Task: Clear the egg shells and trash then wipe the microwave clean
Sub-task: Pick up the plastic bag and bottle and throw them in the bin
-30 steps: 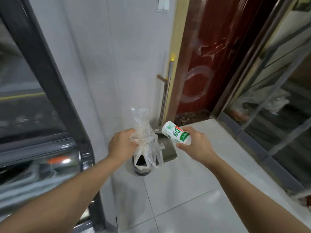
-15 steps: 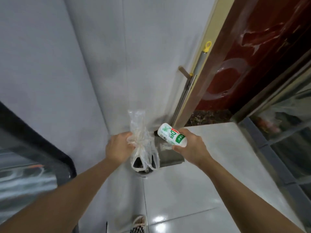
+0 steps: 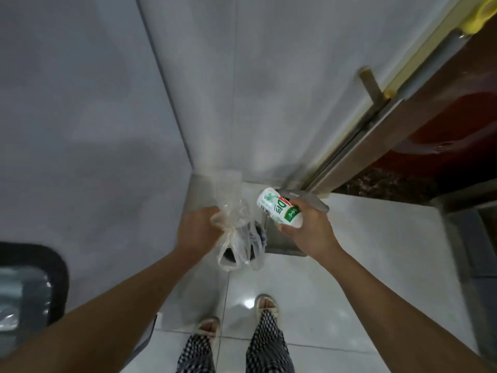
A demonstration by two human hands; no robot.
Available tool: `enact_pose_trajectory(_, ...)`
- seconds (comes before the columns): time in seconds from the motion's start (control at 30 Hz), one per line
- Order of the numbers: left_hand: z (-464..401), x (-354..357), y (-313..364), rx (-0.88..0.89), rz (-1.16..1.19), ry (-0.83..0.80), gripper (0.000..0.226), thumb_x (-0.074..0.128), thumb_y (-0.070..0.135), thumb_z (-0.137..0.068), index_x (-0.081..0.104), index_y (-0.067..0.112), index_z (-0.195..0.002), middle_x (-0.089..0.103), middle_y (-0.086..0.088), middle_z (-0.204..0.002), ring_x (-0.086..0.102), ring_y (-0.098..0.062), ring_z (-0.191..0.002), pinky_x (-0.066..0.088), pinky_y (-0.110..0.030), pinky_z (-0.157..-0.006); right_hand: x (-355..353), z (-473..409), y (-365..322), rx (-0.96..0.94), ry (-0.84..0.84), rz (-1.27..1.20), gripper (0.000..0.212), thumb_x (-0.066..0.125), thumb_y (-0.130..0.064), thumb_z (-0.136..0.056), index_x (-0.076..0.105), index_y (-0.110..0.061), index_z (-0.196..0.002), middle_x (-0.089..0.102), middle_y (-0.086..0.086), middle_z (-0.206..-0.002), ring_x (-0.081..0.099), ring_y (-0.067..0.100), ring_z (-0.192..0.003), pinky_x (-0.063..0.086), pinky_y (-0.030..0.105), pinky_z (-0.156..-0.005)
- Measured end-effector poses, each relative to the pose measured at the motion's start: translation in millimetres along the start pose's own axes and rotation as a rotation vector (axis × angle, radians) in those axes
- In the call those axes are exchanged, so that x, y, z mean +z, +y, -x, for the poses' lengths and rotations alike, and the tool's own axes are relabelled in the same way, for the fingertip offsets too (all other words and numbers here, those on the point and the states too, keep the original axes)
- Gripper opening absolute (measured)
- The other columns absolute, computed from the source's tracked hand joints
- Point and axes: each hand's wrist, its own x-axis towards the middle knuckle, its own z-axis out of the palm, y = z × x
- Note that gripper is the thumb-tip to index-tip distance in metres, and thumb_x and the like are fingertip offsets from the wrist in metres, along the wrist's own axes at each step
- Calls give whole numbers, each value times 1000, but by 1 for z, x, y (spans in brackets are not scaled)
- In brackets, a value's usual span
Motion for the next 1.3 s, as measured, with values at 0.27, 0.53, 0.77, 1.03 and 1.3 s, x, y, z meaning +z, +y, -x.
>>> enact_pose_trajectory(0.27, -23, 95, -19, -180, 36, 13, 9, 57, 24, -77, 64, 18, -76, 64, 1, -74, 57, -18, -70, 40, -25, -62, 34, -77, 74, -39, -162, 29, 54, 76, -24, -75, 53, -18, -124, 64, 3, -113, 57, 14, -92, 42, 22, -73)
enact_pose_trajectory(0.53, -79, 206, -70, -293, -22, -104, 11, 57, 22, -82, 65, 22, -76, 68, 0, -79, 65, -22, -75, 56, -34, -67, 114, -144, 147, 13, -232, -11, 53, 76, -24, -73, 53, -19, -121, 65, 4, -107, 62, 21, -92, 55, 40, -78)
enact_pose_trajectory(0.77, -132, 294, -123, -324, -90, -273, 18, 60, 21, -83, 67, 22, -99, 65, -6, -93, 63, -26, -92, 51, -33, -74, 186, -184, 207, 72, -254, -91, 53, 75, -21, -75, 53, -16, -124, 65, 2, -108, 64, 15, -88, 57, 33, -75)
enact_pose_trajectory(1.03, -190, 369, -171, -312, -116, -241, 19, 60, 24, -80, 68, 25, -97, 68, -4, -87, 65, -27, -87, 55, -37, -70, 256, -200, 254, 105, -267, -78, 50, 73, -27, -78, 52, -17, -121, 63, -1, -105, 63, 15, -85, 54, 27, -65)
enact_pose_trajectory(1.3, -221, 414, -194, -274, -124, -286, 23, 58, 31, -85, 69, 15, -98, 70, -8, -92, 66, -28, -92, 51, -35, -69, 293, -212, 276, 157, -277, -128, 51, 73, -26, -78, 50, -18, -123, 62, -2, -110, 62, 13, -90, 56, 29, -74)
